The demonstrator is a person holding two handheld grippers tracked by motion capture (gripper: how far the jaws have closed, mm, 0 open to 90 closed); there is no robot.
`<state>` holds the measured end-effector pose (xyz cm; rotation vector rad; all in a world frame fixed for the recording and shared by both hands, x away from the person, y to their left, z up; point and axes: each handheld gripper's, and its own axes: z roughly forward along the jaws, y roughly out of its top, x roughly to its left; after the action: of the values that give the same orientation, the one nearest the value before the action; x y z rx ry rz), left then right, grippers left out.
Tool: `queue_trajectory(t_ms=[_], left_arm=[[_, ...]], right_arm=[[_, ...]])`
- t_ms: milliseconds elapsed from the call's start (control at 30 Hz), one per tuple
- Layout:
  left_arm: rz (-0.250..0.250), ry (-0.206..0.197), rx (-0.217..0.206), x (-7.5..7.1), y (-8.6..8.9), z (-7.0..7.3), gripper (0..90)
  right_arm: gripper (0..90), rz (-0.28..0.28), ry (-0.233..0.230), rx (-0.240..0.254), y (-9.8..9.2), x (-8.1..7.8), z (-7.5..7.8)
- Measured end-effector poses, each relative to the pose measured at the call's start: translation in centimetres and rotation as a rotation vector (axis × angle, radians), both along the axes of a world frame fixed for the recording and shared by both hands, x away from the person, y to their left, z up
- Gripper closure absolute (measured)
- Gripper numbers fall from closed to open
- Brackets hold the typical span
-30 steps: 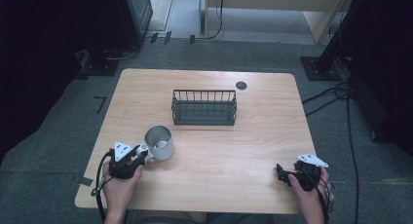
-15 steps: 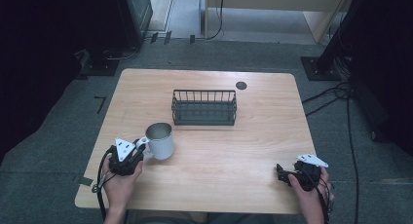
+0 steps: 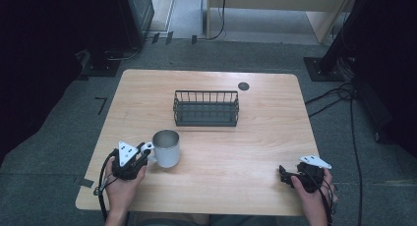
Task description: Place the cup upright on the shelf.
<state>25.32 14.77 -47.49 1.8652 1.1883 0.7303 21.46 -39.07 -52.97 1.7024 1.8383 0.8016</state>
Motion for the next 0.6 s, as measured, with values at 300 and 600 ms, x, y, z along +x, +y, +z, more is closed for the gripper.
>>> queue_trajectory(t_ms=[300, 600], left_arm=[[0.053, 0.018, 0.019, -0.01, -0.05, -0.32, 71.1], [0.139, 0.049, 0.008, 0.44, 0.47, 0.18, 67.5]], right_arm=[[0.0, 0.0, 0.0, 0.0, 0.0, 0.0, 0.0], [0.0, 0.0, 0.0, 0.0, 0.0, 0.0, 0.0]])
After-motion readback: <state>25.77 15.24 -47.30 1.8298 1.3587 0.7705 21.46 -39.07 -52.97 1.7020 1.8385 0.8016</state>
